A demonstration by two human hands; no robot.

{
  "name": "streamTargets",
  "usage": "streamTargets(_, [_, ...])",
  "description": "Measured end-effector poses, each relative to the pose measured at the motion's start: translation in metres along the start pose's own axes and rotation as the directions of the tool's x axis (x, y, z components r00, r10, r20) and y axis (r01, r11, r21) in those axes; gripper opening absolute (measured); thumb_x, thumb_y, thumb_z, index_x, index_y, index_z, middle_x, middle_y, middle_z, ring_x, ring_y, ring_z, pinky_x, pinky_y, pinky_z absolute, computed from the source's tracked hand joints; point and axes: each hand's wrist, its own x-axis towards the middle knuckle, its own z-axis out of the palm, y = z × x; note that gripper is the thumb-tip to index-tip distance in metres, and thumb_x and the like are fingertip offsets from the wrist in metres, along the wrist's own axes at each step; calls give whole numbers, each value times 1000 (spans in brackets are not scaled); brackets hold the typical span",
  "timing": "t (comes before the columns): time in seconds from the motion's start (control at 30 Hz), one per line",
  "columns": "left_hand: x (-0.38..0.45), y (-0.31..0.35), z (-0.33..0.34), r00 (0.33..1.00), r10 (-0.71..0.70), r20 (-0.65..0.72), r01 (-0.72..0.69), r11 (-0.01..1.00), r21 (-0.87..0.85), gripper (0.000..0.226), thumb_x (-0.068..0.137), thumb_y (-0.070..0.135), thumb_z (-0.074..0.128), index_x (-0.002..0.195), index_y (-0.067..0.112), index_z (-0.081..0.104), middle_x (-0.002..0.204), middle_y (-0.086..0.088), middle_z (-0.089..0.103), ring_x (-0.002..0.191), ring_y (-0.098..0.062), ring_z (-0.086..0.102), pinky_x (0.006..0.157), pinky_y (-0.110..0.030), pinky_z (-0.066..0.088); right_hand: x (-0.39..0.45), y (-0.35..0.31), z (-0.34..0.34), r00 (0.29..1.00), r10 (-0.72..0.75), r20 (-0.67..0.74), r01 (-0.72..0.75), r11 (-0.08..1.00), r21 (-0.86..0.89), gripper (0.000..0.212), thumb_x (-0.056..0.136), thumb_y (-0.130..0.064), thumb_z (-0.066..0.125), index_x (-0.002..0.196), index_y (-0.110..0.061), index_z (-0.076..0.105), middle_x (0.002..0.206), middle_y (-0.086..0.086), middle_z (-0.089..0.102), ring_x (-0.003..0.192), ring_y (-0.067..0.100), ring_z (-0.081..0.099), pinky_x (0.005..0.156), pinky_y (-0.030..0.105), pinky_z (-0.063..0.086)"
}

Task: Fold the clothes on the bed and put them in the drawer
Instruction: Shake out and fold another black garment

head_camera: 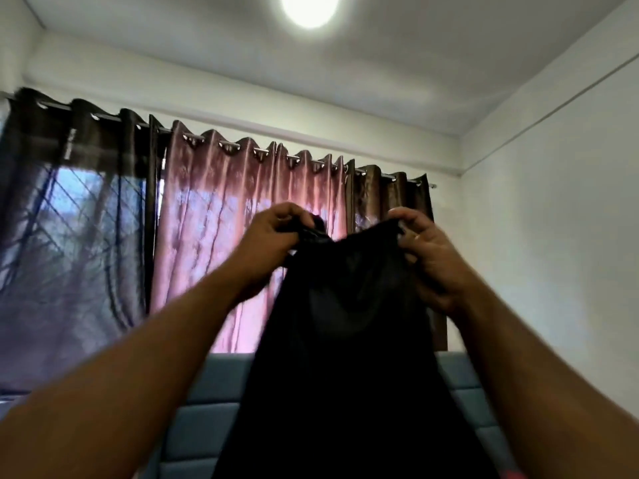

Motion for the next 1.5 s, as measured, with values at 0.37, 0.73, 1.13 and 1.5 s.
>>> streamTargets(0.37, [19,-67,30,996,-73,58,81,987,-138,31,96,-9,41,114,16,46,77,-15,54,56,-16,54,53,-25,46,22,68,-10,964,266,14,-256,940,-227,30,92,-19,59,121,-16,62,102,7,68,84,16,62,72,29,48])
streamTargets(0.73, [4,-96,32,996,59,-66,-60,998,-21,24,77,0,51,89,14,66,72,-10,66,65,-24,54,58,-26,41,8,118,-7,950,-292,-113,184,814,-551,16,96,-27,54,102,-12,55,100,10,62,92,23,61,84,37,51])
streamTargets(1.13, [-3,-112,21,985,74,158,-105,975,196,45,82,8,58,125,22,55,56,-9,47,48,-10,40,51,-16,37,2,136,-20,933,355,54,-358,931,69,43,92,-30,55,125,-2,54,116,22,64,101,28,65,89,38,56])
streamTargets(1.5, [-73,-147,20,591,-699,402,667,704,243,74,86,-7,57,140,34,26,92,-16,69,62,-27,65,55,-39,57,-12,135,-61,977,75,-198,-176,808,-562,14,89,-27,67,92,-15,61,85,3,64,79,12,59,75,32,49])
